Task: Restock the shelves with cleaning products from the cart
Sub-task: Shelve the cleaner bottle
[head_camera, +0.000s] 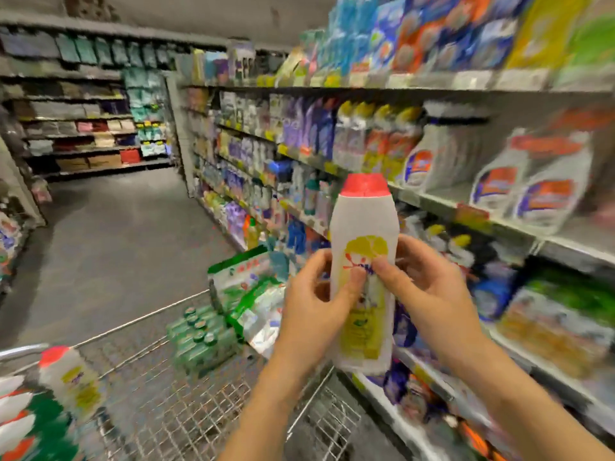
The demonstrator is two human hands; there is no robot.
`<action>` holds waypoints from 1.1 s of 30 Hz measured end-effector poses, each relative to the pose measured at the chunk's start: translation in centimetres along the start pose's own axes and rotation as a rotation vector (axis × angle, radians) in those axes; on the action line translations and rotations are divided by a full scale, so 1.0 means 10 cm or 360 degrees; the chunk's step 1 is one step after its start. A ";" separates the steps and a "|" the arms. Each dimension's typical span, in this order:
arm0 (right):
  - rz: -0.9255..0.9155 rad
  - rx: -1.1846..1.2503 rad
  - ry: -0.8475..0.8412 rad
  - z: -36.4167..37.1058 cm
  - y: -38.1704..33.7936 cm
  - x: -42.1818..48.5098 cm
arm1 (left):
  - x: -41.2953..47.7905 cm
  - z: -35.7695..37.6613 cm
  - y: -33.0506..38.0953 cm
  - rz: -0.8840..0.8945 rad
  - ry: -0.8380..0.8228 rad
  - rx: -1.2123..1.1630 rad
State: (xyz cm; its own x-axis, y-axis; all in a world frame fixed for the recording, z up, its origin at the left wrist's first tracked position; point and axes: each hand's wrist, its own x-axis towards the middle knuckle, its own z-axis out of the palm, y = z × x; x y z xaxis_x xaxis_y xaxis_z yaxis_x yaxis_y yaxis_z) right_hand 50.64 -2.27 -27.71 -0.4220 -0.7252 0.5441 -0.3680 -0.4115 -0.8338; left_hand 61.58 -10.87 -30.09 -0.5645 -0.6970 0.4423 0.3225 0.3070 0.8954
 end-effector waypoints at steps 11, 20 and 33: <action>-0.0077 -0.0402 0.0543 -2.21 -0.90 -0.51 | 0.27 2.41 0.45 0.0159 -0.0687 -0.0371; -0.0296 -0.0697 0.0721 -3.64 -1.50 -0.61 | 0.51 3.96 0.94 0.0352 -0.0914 -0.0490; -0.0451 -0.1001 0.0749 -4.71 -1.99 0.63 | 1.93 4.82 1.52 0.0670 -0.1046 -0.0440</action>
State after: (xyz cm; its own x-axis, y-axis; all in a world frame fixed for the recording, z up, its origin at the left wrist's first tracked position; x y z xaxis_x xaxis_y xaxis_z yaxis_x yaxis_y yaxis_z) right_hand 16.29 27.36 -3.33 -0.4946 -0.2765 0.8239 -0.8473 -0.0575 -0.5280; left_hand 18.97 11.60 -5.43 -0.6563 -0.0119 0.7544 0.7329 0.2275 0.6412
